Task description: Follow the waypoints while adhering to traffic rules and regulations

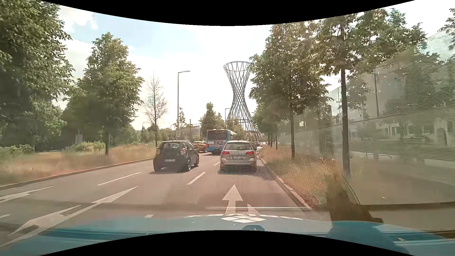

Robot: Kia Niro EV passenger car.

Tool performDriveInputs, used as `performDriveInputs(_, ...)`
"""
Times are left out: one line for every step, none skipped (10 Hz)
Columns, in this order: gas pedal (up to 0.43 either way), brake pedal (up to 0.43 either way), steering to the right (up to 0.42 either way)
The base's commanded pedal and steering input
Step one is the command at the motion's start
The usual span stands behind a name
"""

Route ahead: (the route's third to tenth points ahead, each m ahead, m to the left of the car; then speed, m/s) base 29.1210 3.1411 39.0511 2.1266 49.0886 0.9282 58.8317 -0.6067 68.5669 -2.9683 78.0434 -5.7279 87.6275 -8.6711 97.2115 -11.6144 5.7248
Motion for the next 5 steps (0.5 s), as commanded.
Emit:
performDriveInputs(0.22, 0.0, 0.012)
performDriveInputs(0.228, 0.0, 0.015)
performDriveInputs(0.248, 0.0, 0.015)
performDriveInputs(0.268, 0.0, 0.015)
performDriveInputs(0.268, 0.0, 0.015)
